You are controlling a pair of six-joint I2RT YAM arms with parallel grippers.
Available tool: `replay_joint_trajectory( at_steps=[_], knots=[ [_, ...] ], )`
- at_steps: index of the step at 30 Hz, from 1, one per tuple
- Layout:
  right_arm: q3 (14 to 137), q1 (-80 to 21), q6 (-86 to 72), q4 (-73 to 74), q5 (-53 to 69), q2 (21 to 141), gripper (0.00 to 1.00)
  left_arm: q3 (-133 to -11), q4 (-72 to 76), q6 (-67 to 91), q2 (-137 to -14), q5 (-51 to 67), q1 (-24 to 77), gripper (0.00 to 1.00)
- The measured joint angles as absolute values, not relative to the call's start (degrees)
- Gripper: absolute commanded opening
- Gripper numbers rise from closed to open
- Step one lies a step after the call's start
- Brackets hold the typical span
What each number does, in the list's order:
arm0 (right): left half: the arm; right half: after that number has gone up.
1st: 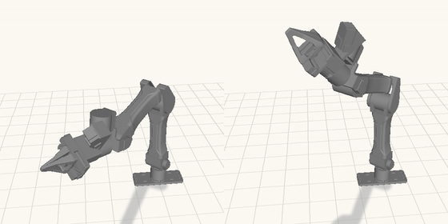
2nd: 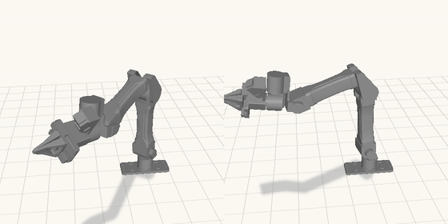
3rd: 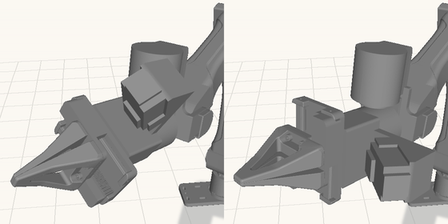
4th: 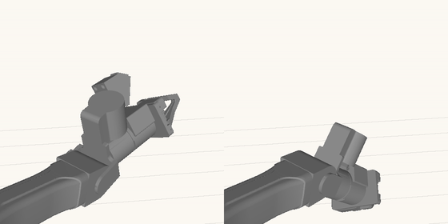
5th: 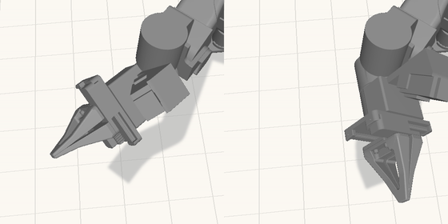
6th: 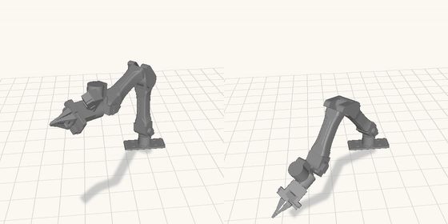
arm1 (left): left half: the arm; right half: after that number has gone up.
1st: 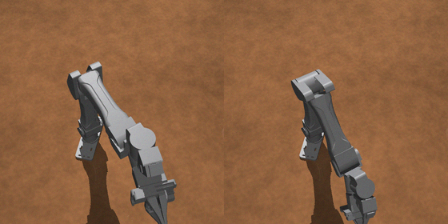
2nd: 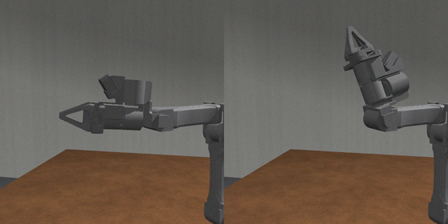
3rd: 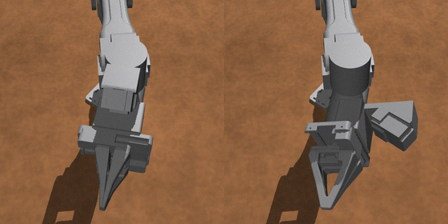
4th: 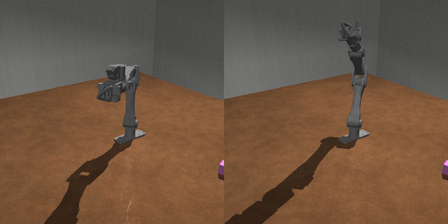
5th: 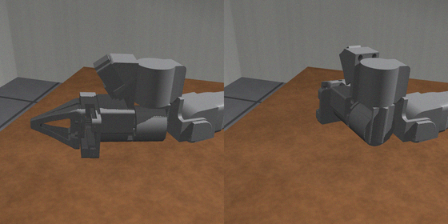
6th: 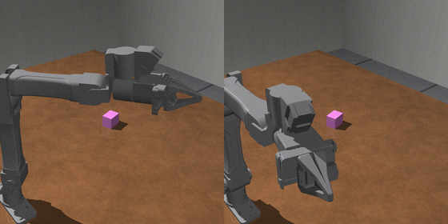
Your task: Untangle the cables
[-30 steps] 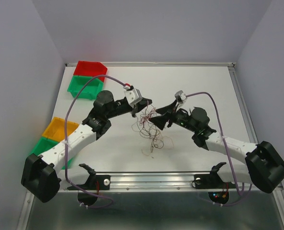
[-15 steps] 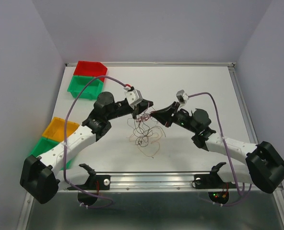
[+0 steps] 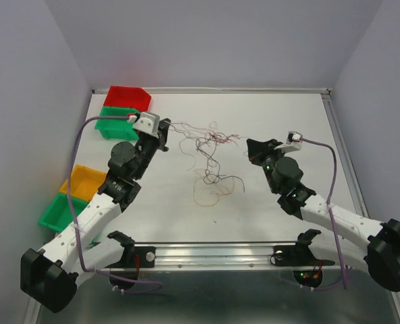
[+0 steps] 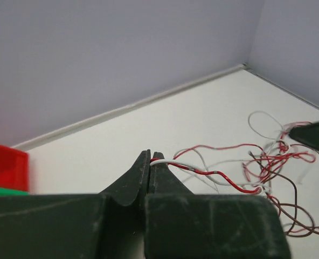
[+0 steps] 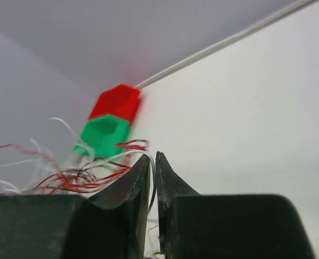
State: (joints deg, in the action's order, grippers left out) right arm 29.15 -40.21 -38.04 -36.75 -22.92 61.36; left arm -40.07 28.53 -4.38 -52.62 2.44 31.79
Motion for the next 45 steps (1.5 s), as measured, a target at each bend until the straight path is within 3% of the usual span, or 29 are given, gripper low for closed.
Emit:
replay_joint_trajectory(
  at_steps=[2, 4, 5, 9, 13, 15, 16, 17, 19, 22, 25, 30, 44, 45],
  knots=[
    [28.1, -38.72, -39.81, -32.91, -31.33, 59.24, 0.19, -40.07, 30.02, -4.16, -52.07, -2.07, 28.67, 0.0],
    [26.61, -37.12, -41.15, -29.34, -38.48, 57.93, 0.36, -40.1, 31.48, -3.81, -51.35, -6.28, 25.96, 0.0],
    [26.06, -37.06, -42.19, -27.9, -41.1, 57.54, 0.38, -40.1, 32.08, -3.73, -50.89, -7.75, 25.3, 0.0],
    [25.39, -37.08, -45.36, -21.39, -50.87, 55.92, 0.38, -40.12, 33.71, -3.53, -50.46, -11.18, 24.88, 0.0],
    [25.39, -37.08, -45.52, -19.79, -53.08, 54.04, 0.38, -40.12, 34.41, -3.53, -50.39, -6.09, 23.7, 0.0],
    [25.39, -37.08, -44.58, -19.9, -52.38, 54.02, 0.43, -40.12, 34.87, -3.51, -50.37, -2.11, 23.55, 0.0],
    [25.41, -37.08, -43.7, -19.88, -51.16, 54.15, 0.47, -40.12, 35.05, -3.51, -50.43, -0.27, 23.55, 0.0],
    [25.41, -37.08, -42.59, -19.97, -49.95, 54.39, 0.63, -40.12, 35.18, -3.51, -50.5, 1.19, 23.55, 0.0],
    [25.43, -37.08, -38.81, -21.19, -45.1, 55.11, 0.83, -40.12, 35.4, -3.55, -51.09, 6.48, 23.55, 0.0],
    [25.41, -37.04, -31.9, -26.02, -30.33, 56.99, 0.91, -40.12, 35.38, -3.66, -52.16, 16.62, 23.57, 0.0],
    [25.43, -37.06, -26.98, -32.27, -14.09, 60.07, 0.93, -40.12, 35.33, -4.16, -53.15, 26.11, 24.67, 0.0],
    [25.71, -38.48, -22.35, -38.04, 2.98, 65.52, 0.96, -40.12, 35.38, -4.32, -53.74, 34.39, 25.78, 0.01],
    [32.18, -48.53, -14.68, -41.58, 15.11, 79.55, 0.82, -40.21, 34.96, -4.21, -54.54, 42.72, 30.0, 0.01],
    [32.93, -49.06, -14.31, -41.58, 15.31, 80.64, 0.75, -40.21, 34.89, -4.21, -54.52, 42.72, 30.02, 0.01]
  ],
)
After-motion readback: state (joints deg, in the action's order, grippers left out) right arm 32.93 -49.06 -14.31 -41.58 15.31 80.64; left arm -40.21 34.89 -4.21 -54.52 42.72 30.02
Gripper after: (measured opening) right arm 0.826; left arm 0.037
